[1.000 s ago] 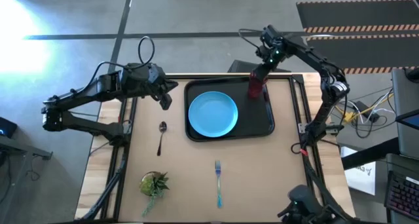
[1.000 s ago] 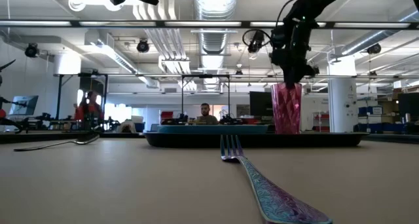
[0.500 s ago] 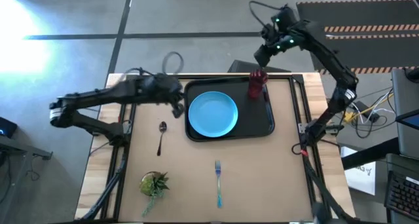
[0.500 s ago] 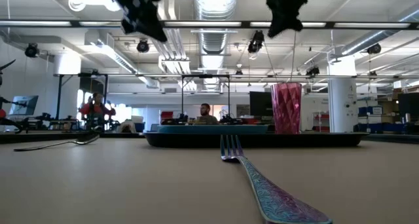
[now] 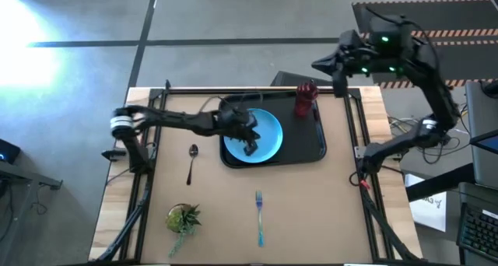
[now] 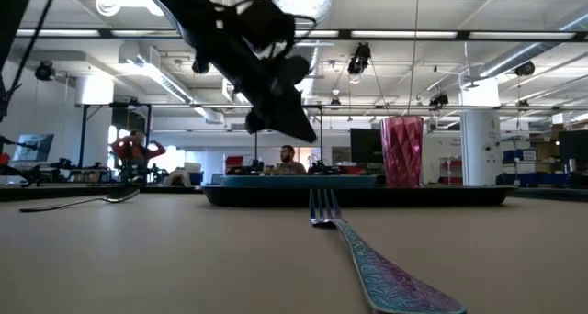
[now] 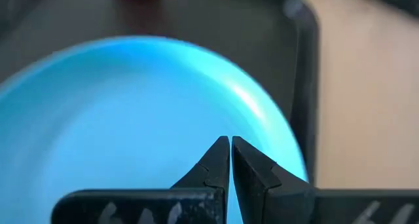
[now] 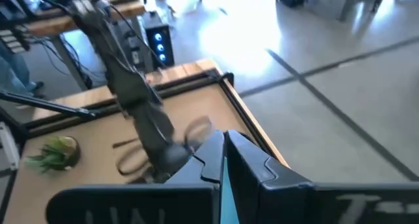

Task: Pick and place plate/cup/fork/spoon on tray
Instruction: Adjust the blue plate

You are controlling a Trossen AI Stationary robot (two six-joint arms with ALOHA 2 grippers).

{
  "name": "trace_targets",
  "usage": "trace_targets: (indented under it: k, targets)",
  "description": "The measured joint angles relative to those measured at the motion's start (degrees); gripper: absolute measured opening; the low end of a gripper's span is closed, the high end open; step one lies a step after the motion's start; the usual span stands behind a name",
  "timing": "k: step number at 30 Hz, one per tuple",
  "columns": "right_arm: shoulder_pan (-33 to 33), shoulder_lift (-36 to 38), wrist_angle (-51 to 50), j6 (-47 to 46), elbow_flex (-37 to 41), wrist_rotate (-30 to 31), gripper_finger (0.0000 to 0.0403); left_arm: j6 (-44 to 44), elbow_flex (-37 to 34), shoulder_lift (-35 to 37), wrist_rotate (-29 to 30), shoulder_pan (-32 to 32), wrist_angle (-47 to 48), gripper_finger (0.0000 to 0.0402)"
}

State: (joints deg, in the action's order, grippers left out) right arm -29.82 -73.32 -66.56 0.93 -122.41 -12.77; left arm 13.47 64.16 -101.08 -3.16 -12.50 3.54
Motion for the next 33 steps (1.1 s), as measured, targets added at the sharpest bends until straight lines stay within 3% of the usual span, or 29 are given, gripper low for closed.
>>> trace_targets:
  k: [11,33]
  targets:
    - [1.76,3.44,0.03,-1.01,0.02,1.42,0.0008,-0.32,7.62,-9.95,-0.24,2.5,-0.1,0.0]
    - [1.74,1.97,-0.05,0.13,0.24,0.81,0.0009,1.3,8.78,-11.28,2.12,3.54,-0.03,0.0]
